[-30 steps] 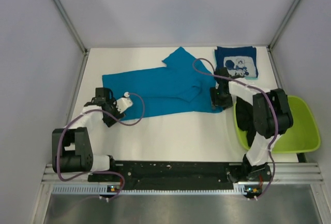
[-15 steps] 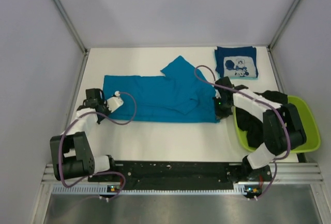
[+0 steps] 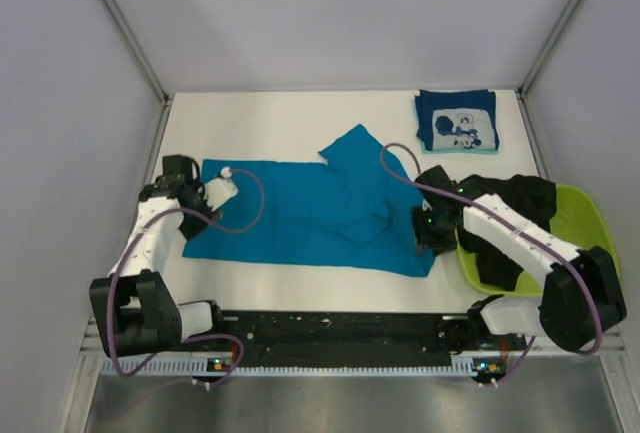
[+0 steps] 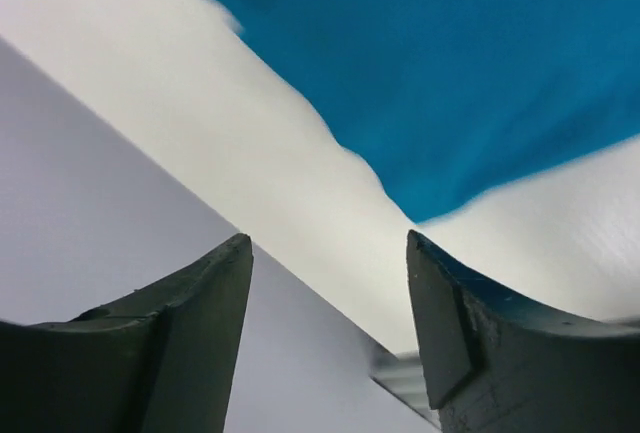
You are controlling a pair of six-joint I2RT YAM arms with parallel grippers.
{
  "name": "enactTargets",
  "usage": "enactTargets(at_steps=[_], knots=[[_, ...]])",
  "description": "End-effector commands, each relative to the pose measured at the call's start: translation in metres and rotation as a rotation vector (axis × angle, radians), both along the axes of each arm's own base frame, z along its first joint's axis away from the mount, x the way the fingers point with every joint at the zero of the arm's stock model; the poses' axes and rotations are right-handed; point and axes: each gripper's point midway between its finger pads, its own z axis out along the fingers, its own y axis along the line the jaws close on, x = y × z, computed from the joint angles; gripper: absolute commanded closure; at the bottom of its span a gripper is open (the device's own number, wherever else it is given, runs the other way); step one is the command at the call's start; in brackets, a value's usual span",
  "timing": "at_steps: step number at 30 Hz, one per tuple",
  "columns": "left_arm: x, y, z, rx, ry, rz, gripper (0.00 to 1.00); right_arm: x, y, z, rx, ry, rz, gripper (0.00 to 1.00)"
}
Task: Fold and stack the t-shirts
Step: Fold the flattened tshirt in 1/3 of the way
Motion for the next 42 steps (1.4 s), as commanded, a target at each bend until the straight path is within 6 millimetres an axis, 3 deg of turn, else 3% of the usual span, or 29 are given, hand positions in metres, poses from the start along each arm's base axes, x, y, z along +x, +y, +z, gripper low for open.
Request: enactTargets(at_steps=[1, 3, 4, 6, 7, 10, 12, 15, 18, 22, 25, 31, 34, 37, 42], knots=[[0.057, -0.131, 0.081, -0.355, -0.230, -0.199, 0.39, 0.053, -0.001, 0.064, -0.015, -0.300, -0.062, 0.55], [0.048, -0.206, 0.088, -0.506, -0.169, -0.354, 0.51, 0.069, 0.012, 0.074, 0.057, -0.379, -0.041, 0.70], [0.041, -0.241, 0.090, -0.582, -0.132, -0.434, 0.53, 0.083, 0.030, 0.079, 0.147, -0.443, -0.024, 0.82], [0.030, -0.295, 0.089, -0.663, -0.074, -0.558, 0.54, 0.093, 0.058, 0.079, 0.332, -0.447, -0.001, 1.00], [0.024, -0.319, 0.086, -0.668, -0.050, -0.633, 0.53, 0.097, 0.065, 0.079, 0.391, -0.433, -0.008, 1.00], [-0.001, -0.378, 0.077, -0.676, 0.000, -0.854, 0.44, 0.113, 0.060, 0.061, 0.411, -0.412, -0.074, 1.00], [-0.015, -0.409, 0.068, -0.713, 0.015, -0.978, 0.38, 0.116, 0.060, 0.045, 0.438, -0.373, -0.102, 1.00], [-0.022, -0.440, 0.043, -0.706, 0.032, -1.076, 0.36, 0.113, 0.058, 0.013, 0.439, -0.291, -0.131, 1.00], [-0.019, -0.456, 0.014, -0.635, 0.018, -1.117, 0.36, 0.107, 0.052, -0.009, 0.423, -0.244, -0.159, 1.00], [0.005, -0.467, -0.008, -0.553, -0.057, -1.092, 0.39, 0.101, 0.043, -0.026, 0.393, -0.214, -0.181, 1.00], [0.017, -0.459, -0.020, -0.475, -0.103, -1.095, 0.43, 0.094, 0.040, -0.038, 0.383, -0.186, -0.186, 1.00], [0.022, -0.437, -0.045, -0.360, -0.127, -1.120, 0.46, 0.089, 0.033, -0.051, 0.361, -0.161, -0.208, 1.00], [0.025, -0.445, -0.042, -0.390, -0.135, -1.085, 0.64, 0.087, 0.032, -0.053, 0.354, -0.154, -0.210, 1.00], [0.023, -0.451, -0.031, -0.443, -0.111, -1.016, 1.00, 0.084, 0.029, -0.058, 0.340, -0.144, -0.217, 1.00], [0.028, -0.441, -0.009, -0.573, -0.082, -0.878, 1.00, 0.078, 0.019, -0.068, 0.299, -0.123, -0.249, 1.00]])
